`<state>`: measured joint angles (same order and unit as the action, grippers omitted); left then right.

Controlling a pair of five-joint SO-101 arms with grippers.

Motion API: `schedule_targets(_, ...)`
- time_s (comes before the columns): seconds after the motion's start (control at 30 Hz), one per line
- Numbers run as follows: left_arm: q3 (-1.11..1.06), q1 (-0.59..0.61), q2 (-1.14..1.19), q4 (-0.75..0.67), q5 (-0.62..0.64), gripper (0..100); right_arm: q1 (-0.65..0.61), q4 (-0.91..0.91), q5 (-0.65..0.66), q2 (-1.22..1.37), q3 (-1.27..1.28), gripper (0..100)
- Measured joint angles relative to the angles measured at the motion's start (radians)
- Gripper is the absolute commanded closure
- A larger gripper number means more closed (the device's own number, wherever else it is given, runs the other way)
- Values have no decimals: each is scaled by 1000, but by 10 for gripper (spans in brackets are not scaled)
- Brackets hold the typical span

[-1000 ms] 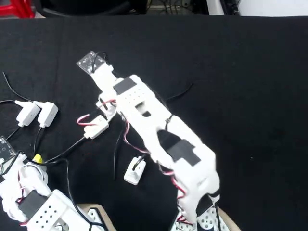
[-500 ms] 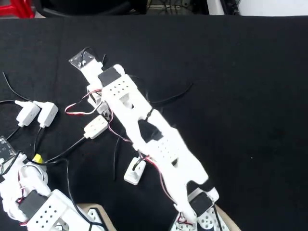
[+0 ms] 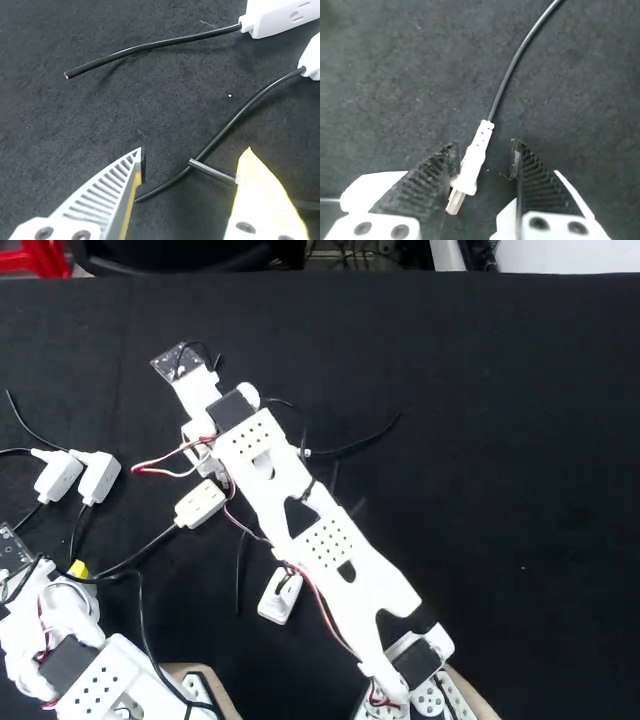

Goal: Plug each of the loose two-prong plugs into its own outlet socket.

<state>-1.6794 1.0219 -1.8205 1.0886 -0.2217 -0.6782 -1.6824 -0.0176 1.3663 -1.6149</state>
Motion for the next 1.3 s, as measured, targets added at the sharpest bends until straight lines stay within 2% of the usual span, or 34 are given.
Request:
schedule_targets(0.13,0,0,0,0,0,705,2,-34,0,0,-2,929)
schedule_targets(0.3,0,0,0,0,0,705,2,-37,0,0,0,889)
schedule_targets(0.67,0,0,0,0,0,705,5,-37,-2,-3,94,944)
schedule_targets(0.77,0,0,0,0,0,705,5,-37,-2,-3,94,989)
schedule_targets(1.3,0,0,0,0,0,705,2,-48,20,-71,12,988)
